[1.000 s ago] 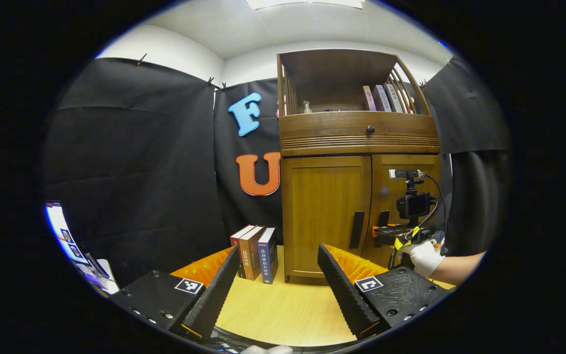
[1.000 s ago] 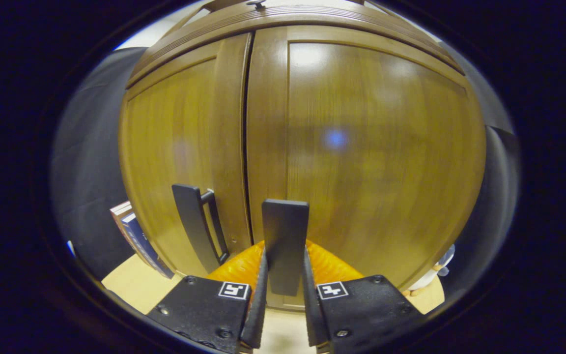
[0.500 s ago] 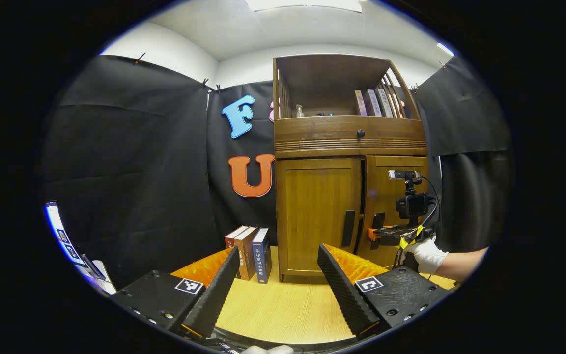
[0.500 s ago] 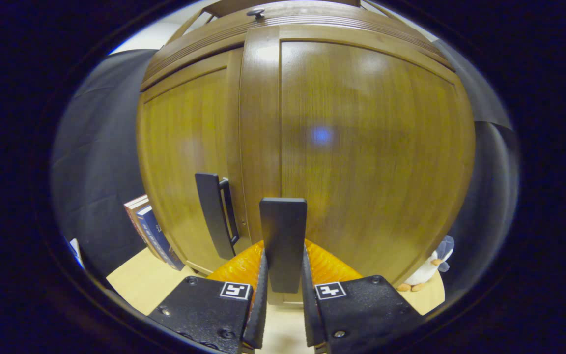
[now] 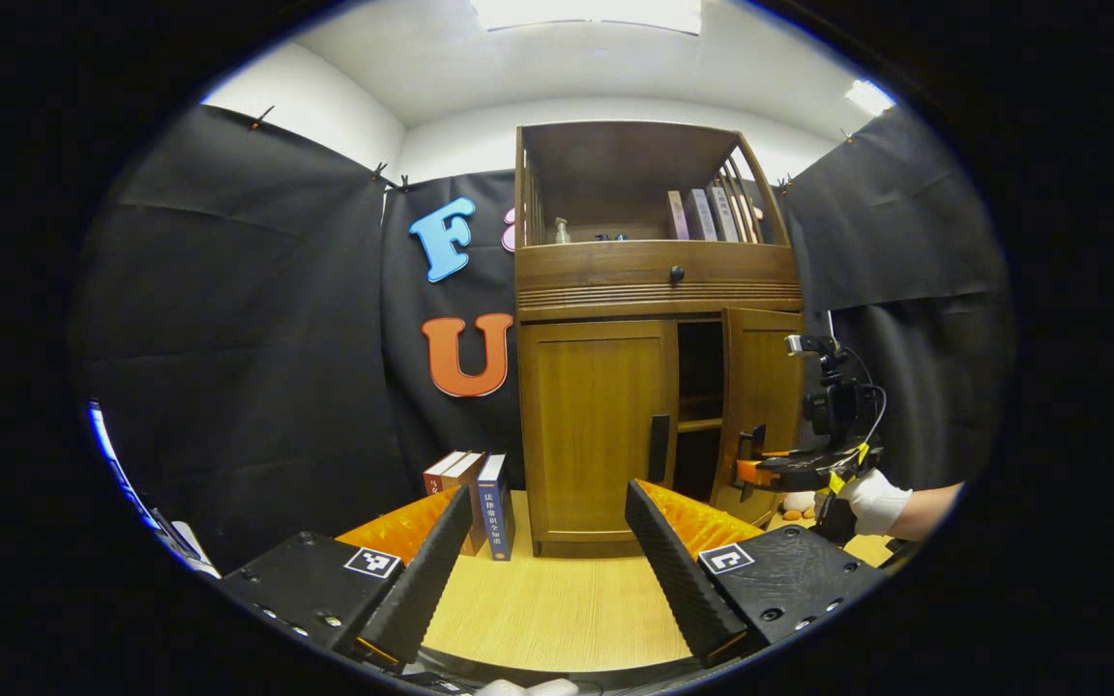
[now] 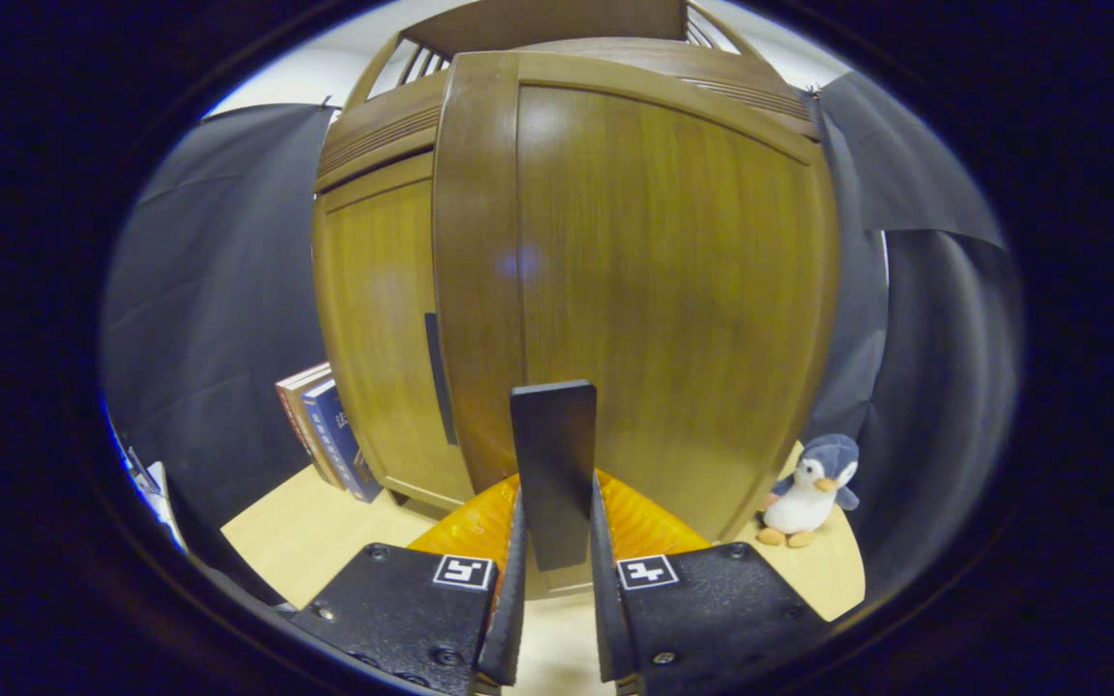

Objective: Open the right door of the double-door shoe cabinet with the right hand, and open the left door with the left hand.

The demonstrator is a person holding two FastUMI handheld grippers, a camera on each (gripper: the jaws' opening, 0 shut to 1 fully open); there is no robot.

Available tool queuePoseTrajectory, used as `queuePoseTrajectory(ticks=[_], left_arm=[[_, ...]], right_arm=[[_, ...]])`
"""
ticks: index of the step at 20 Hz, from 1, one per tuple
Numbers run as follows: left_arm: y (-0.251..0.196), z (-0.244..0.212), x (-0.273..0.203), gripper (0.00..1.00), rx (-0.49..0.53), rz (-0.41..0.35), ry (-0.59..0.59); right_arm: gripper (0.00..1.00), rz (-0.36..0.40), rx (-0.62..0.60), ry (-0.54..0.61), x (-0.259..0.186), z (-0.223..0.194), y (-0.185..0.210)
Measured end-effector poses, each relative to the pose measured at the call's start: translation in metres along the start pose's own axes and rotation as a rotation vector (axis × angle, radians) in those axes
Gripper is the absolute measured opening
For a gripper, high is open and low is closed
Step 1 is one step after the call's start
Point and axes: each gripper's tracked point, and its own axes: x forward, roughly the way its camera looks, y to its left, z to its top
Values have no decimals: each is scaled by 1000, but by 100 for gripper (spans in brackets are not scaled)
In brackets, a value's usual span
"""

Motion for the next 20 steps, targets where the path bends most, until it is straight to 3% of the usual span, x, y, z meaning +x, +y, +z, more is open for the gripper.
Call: queuePoseTrajectory(ticks=[9, 15, 20], left_arm=[[-39, -9, 0, 96, 2, -181, 7], [-84, -16, -6, 96, 27, -337, 11], [-116, -20, -9, 96, 43, -395, 12]], right_arm=[[33, -111, 45, -1, -67, -25, -49], [21, -200, 84, -4, -103, -35, -92], [12, -189, 69, 8, -114, -38, -113]])
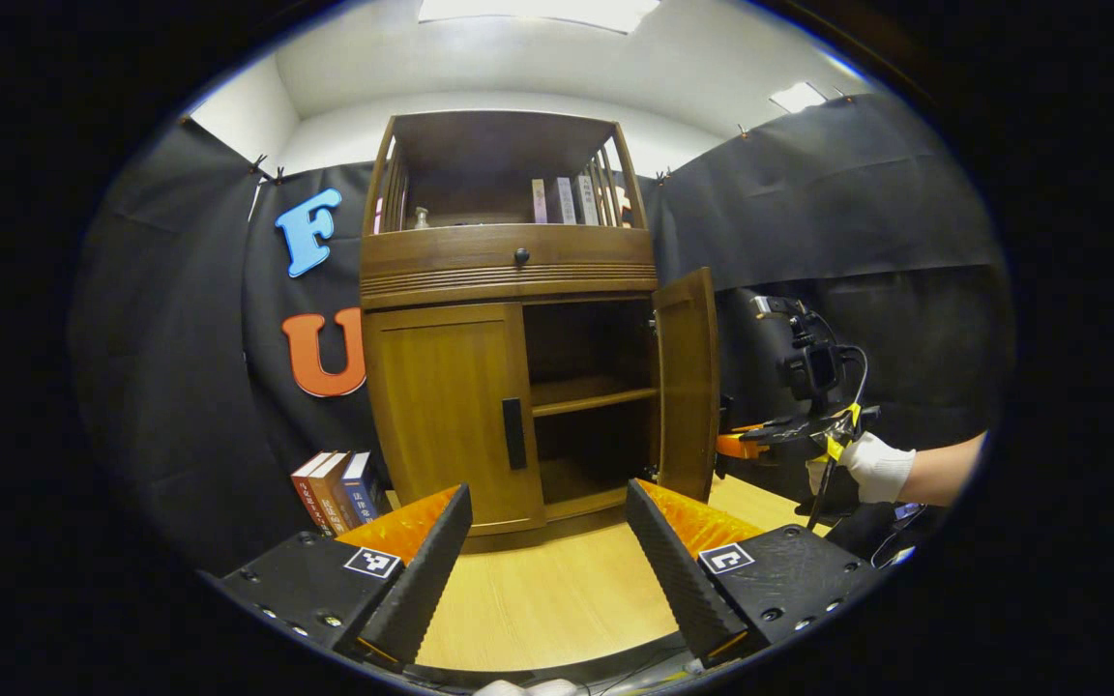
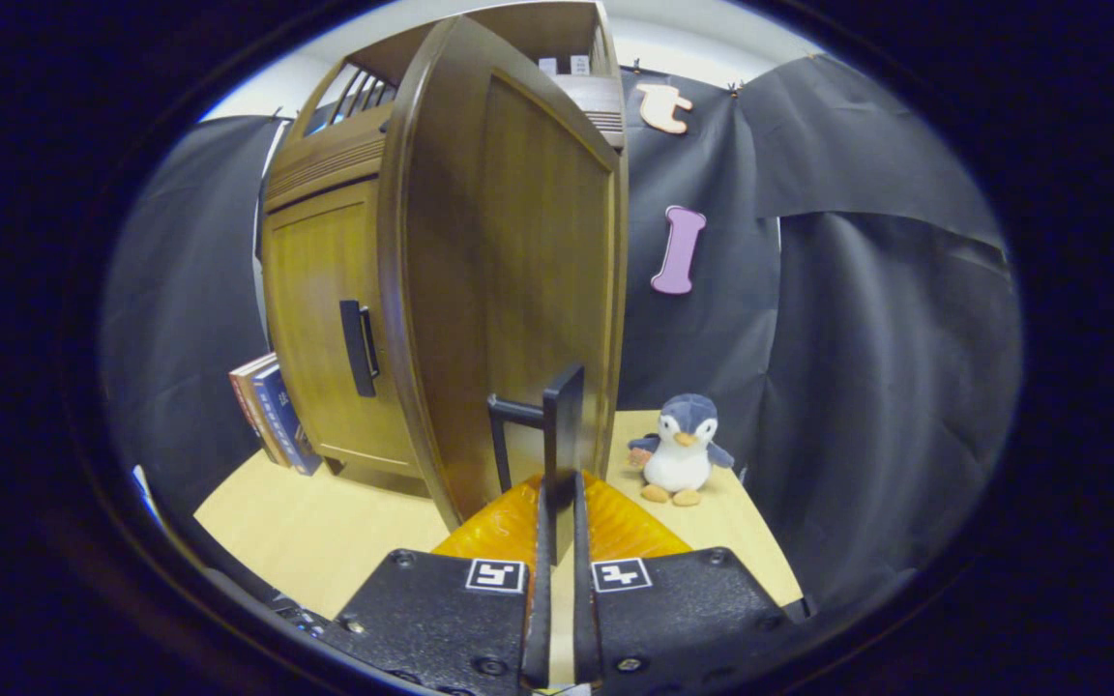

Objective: Open the right door of the double-door shoe cabinet with the right hand, and open the left door with the left hand.

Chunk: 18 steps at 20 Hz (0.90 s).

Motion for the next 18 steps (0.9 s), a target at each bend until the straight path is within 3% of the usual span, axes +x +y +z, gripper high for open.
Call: queuePoseTrajectory(ticks=[5, 7, 11, 15, 17, 18], left_arm=[[-27, 12, 15, 96, -24, 20, -24], [-38, 18, 24, 100, -31, 51, -26], [-63, 27, 34, 96, -48, 119, -25], [-89, 29, 32, 100, -29, 191, -23], [-103, 28, 27, 96, -21, 229, -19], [-110, 28, 26, 100, -18, 246, -18]], right_arm=[[11, 30, 1, 15, 0, 0, -22], [10, 47, 16, 19, 3, 1, -44], [7, 70, -6, 21, 3, 7, -91], [5, 167, -8, 25, 11, 8, -110], [6, 234, -13, 35, 11, 6, -106], [7, 252, -27, 32, 11, 8, -107]])
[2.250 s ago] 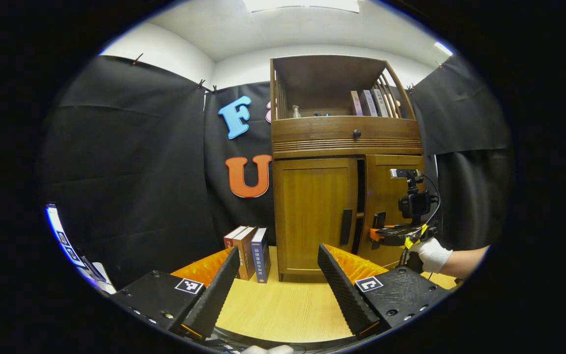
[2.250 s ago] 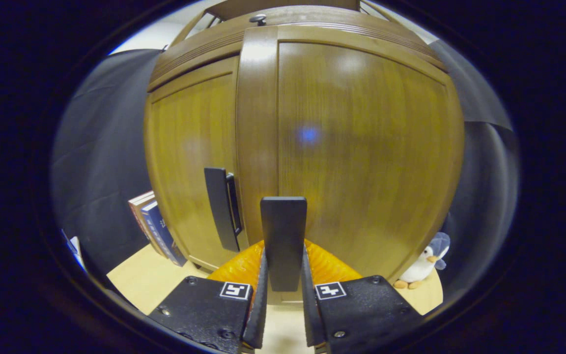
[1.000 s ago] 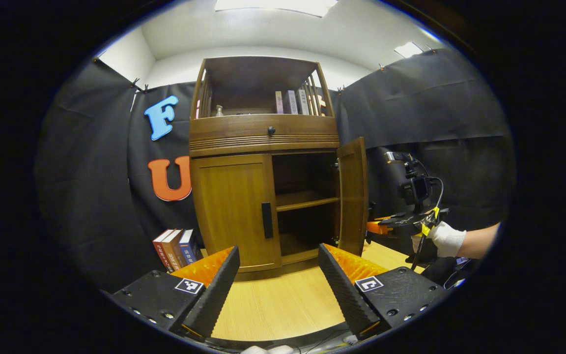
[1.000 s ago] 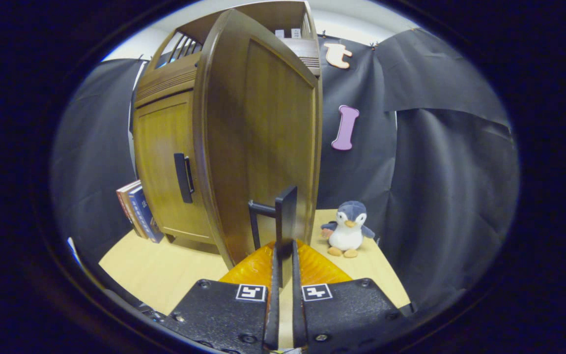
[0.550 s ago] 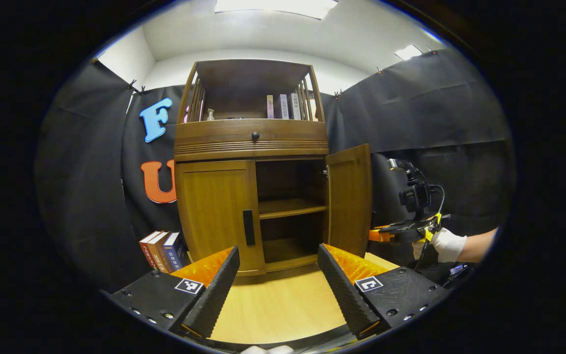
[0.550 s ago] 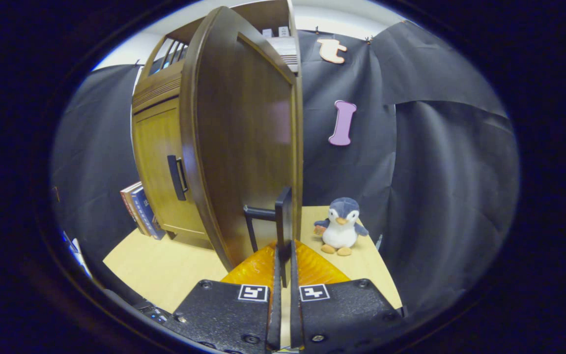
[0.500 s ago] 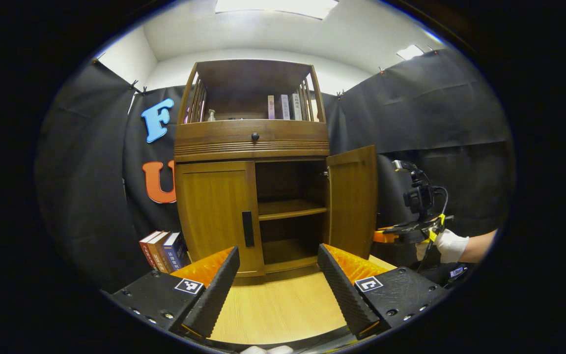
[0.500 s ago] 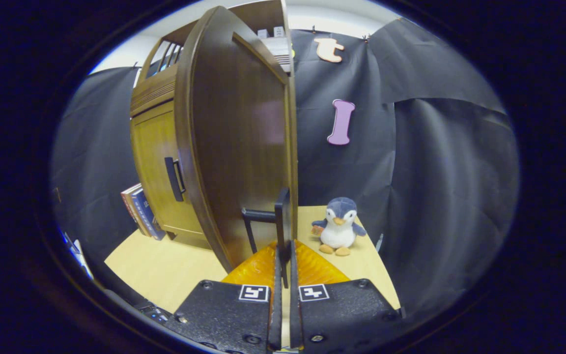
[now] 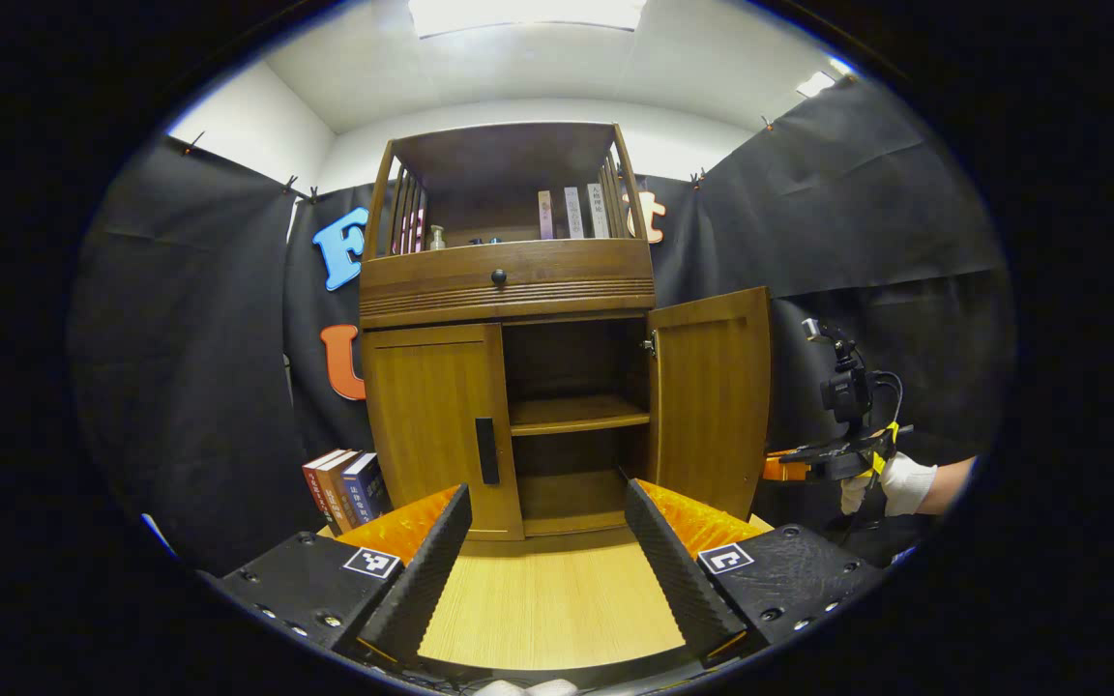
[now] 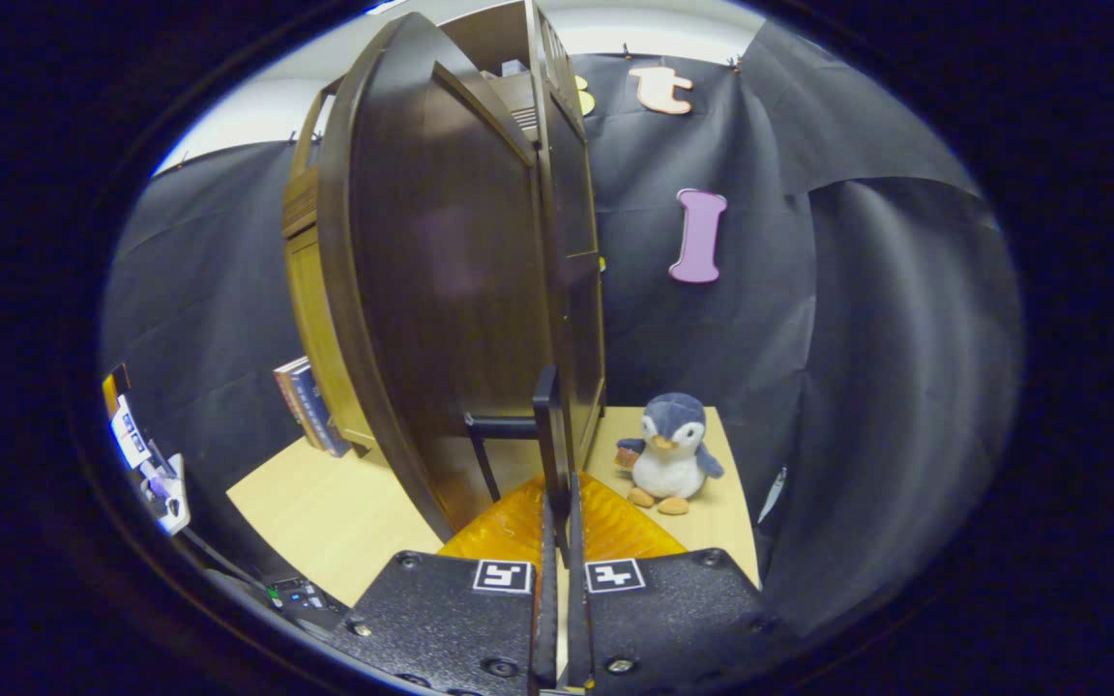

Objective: Open the right door of the double-door shoe cabinet with the right hand, and open the left door with the left hand.

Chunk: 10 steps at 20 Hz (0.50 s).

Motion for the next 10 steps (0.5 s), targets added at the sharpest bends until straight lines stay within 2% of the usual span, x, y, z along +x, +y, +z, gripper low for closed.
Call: queuePoseTrajectory(ticks=[1, 10], left_arm=[[-6, -1, -3, 96, 0, 17, 1], [-26, 3, -21, 96, 0, 96, 23]], right_arm=[[8, 19, -15, 1, -1, 1, 0], [8, 118, -35, 3, -5, 1, -6]])
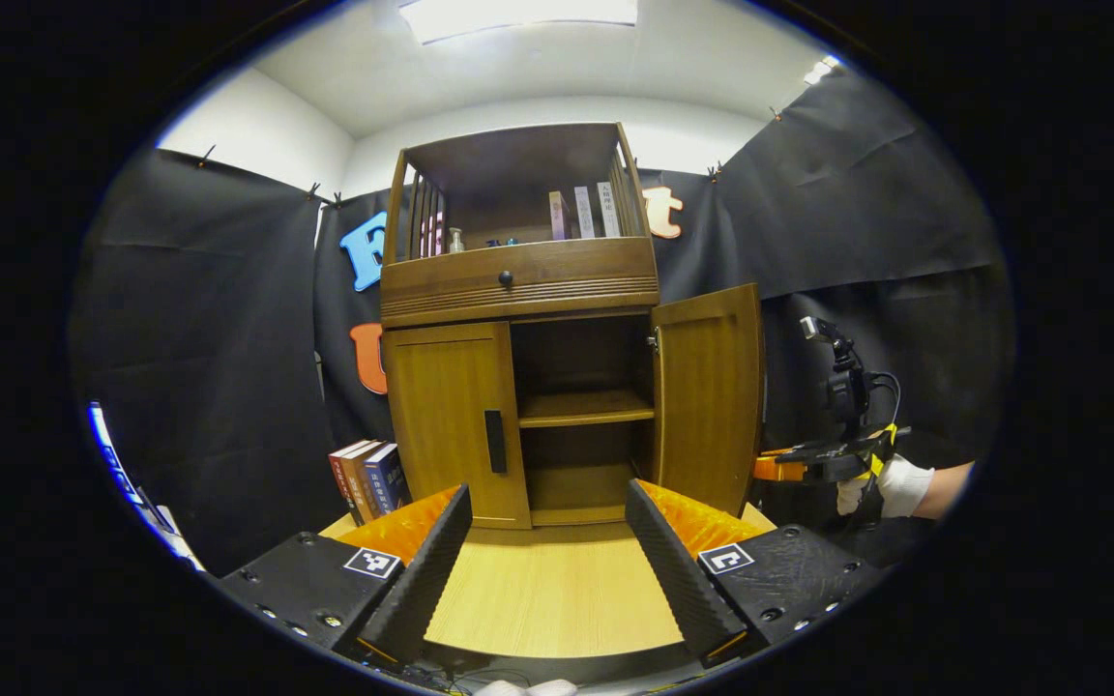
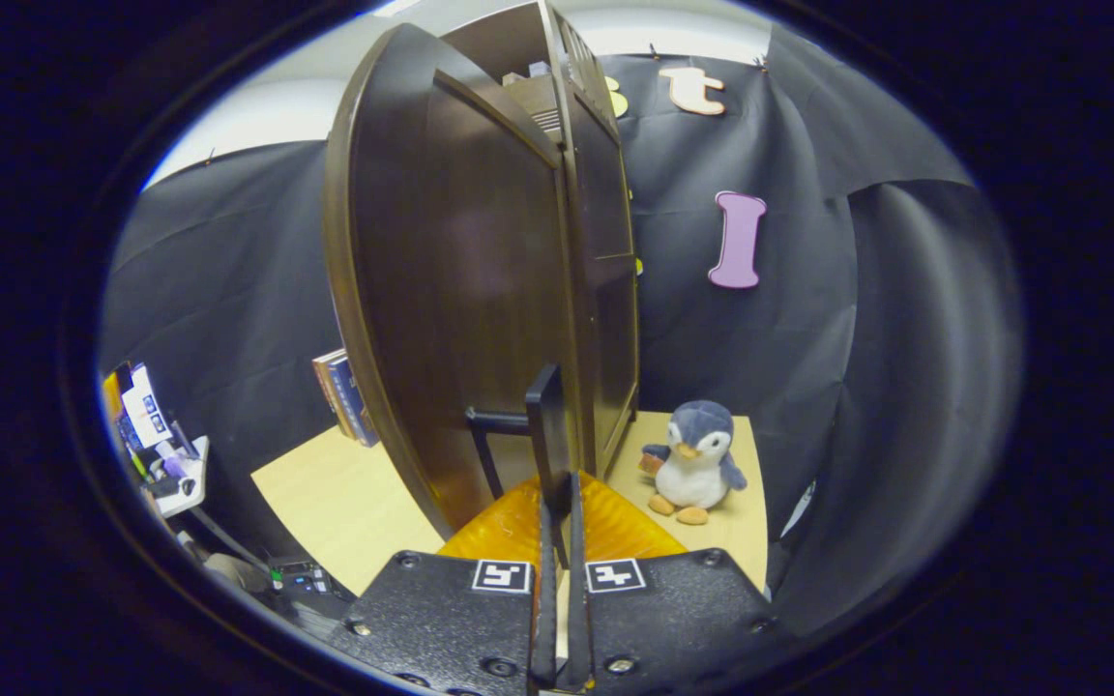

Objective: Open the right door of the double-door shoe cabinet with the right hand, and open the left door with the left hand.

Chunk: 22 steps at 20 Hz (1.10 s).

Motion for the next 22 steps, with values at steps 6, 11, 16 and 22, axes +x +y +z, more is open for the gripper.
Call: queuePoseTrajectory(ticks=[6, 11, 16, 22], left_arm=[[-3, 4, 2, 96, -16, -17, 0], [-10, -1, 10, 96, -20, -77, -3], [9, 3, 38, 96, -46, -95, -35], [70, 8, 77, 96, -71, -83, -38]], right_arm=[[16, 41, 2, 23, -12, -8, -7], [64, -41, -33, -9, -62, -2, -29], [99, -143, -95, -119, -112, 40, -6], [98, -253, -45, -273, -133, 95, 60]])
